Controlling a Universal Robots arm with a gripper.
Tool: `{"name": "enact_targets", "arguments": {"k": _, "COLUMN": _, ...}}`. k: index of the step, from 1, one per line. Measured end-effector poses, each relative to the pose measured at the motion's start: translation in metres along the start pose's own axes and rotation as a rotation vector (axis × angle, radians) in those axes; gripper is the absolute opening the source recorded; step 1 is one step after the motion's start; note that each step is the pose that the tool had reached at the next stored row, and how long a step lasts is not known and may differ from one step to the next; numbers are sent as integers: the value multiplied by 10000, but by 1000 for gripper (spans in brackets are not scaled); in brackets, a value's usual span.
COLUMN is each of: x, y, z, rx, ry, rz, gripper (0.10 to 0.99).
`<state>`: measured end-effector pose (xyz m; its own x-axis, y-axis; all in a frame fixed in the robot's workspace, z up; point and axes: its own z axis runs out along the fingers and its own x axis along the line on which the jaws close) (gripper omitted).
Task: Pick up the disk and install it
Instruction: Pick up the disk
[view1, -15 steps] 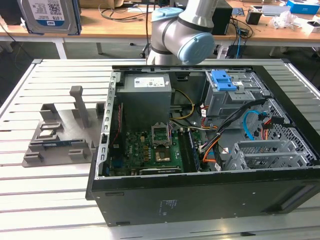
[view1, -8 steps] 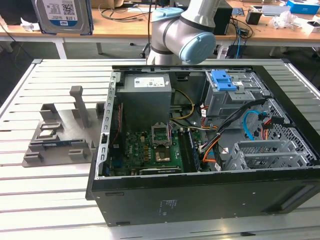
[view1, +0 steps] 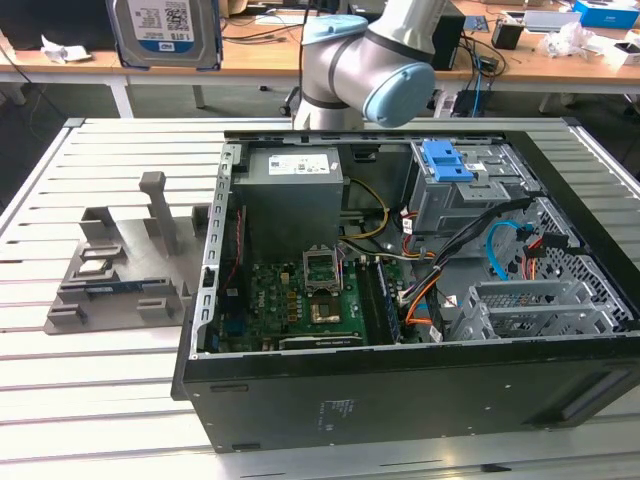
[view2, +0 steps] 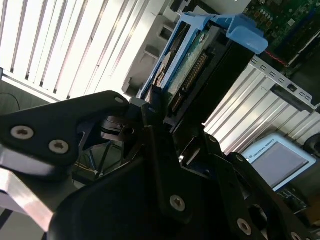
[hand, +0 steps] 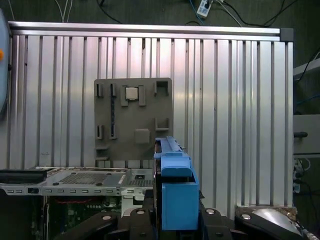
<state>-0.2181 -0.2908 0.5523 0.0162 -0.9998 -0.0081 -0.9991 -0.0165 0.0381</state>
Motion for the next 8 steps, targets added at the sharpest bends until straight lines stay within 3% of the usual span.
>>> {"name": "enact_targets", "arguments": {"k": 5, "x": 3, "y": -187, "z": -7, "rx": 0, "ry": -1, "rz": -1, "gripper": 365}}
{"name": "enact_targets", "arguments": {"k": 8, "x": 6, "y": -336, "z": -13, "rx": -1, "ry": 0, "rz": -2, "gripper": 365}}
